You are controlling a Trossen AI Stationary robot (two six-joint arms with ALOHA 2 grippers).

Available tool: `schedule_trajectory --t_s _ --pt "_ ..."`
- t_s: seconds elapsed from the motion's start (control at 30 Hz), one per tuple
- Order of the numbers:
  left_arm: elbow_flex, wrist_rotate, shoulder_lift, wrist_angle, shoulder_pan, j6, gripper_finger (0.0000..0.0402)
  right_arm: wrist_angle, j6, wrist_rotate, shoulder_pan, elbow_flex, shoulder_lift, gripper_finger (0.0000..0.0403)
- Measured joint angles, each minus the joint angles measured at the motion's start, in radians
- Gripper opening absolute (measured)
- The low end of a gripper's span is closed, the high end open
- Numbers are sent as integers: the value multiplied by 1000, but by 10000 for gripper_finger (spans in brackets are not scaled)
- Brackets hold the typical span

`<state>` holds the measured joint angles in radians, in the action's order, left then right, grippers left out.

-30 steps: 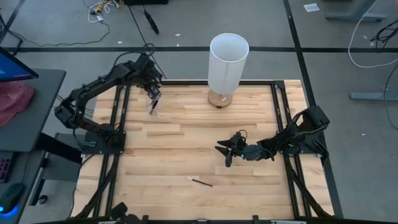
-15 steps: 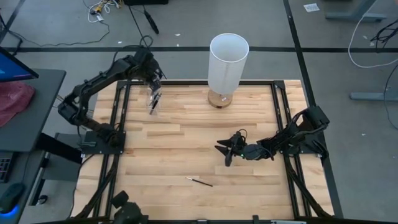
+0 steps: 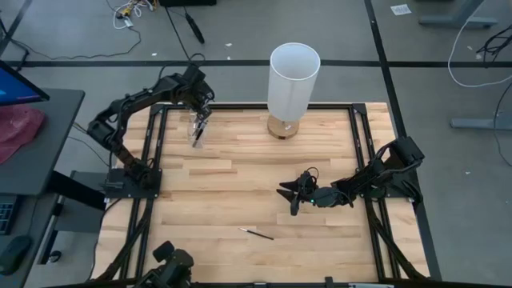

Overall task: Put items in baskets/containers
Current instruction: Put the black eyeshadow brush into the transparent organizer, then put the black liner brush into the transparent organizer

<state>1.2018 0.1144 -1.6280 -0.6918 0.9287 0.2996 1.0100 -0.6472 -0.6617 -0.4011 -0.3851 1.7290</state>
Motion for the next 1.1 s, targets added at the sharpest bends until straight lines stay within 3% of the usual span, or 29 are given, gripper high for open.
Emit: schedule_trajectory --t_s 0.33,0.77,1.1 --pt "0 -16 -3 6 5 -7 43 0 0 0 0 0 0 150" --pt "12 -15 -1 -7 6 -28 131 0 1 0 -21 0 0 150" --pt "126 -13 164 -182 -51 -98 144 -1 8 0 -23 0 0 150"
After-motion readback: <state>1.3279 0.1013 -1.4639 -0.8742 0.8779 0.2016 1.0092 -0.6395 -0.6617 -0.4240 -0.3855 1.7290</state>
